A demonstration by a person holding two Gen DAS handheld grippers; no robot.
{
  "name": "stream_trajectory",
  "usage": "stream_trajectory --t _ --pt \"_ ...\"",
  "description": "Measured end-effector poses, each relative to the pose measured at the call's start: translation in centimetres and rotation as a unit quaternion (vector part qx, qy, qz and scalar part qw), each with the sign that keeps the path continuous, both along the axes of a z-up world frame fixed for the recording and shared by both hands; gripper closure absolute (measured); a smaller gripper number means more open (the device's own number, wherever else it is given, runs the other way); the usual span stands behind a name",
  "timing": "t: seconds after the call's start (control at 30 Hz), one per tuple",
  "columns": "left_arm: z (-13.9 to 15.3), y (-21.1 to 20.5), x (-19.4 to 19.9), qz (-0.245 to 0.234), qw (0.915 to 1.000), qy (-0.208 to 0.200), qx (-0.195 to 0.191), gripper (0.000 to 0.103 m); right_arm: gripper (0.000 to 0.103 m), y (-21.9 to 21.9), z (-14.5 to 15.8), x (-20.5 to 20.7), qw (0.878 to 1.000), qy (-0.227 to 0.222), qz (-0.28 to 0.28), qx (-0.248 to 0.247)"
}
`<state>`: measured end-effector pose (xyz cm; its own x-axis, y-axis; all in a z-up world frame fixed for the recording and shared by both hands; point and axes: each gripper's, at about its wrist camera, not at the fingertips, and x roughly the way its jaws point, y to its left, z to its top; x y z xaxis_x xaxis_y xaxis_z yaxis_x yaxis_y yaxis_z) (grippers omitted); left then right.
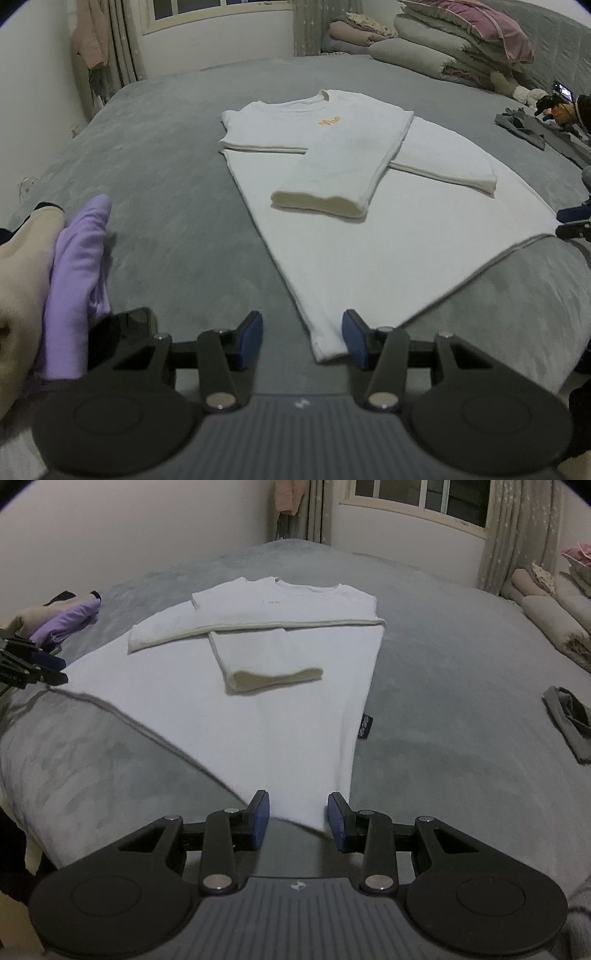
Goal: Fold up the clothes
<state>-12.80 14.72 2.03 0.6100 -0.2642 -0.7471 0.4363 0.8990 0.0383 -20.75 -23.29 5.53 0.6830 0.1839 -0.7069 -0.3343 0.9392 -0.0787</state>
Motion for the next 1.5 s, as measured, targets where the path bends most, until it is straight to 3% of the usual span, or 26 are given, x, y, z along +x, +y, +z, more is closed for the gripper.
stream_trajectory --t 0.2,0.63,0.87,1.13,1.5 --pt "0.3 0.7 -0.4 -0.001 1.0000 0.003 -0.008 0.057 0.068 -0.5 -0.2 -0.9 1.000 0.015 -0.019 -0.002" --pt "2.0 2.5 -1.0 0.032 0.9979 0.008 -0.056 0.057 0.068 -0.5 0.5 -0.9 1.000 0.022 -0.003 -0.007" --pt "2.1 2.2 -1.1 0.020 0.9954 0.019 -0.092 0.057 0.068 -1.2 1.1 0.1 0.996 0.041 -0.003 0.084" --pt "1.3 2.4 -0.2 0.053 0.9922 0.033 -0.108 0.057 0.068 -3.4 1.6 1.5 0.978 0.061 -0.050 0.194" --pt "0.8 2.5 0.3 0.081 0.9897 0.039 -0.112 0.060 0.068 -3.4 1.3 2.8 0.972 0.076 -0.086 0.206"
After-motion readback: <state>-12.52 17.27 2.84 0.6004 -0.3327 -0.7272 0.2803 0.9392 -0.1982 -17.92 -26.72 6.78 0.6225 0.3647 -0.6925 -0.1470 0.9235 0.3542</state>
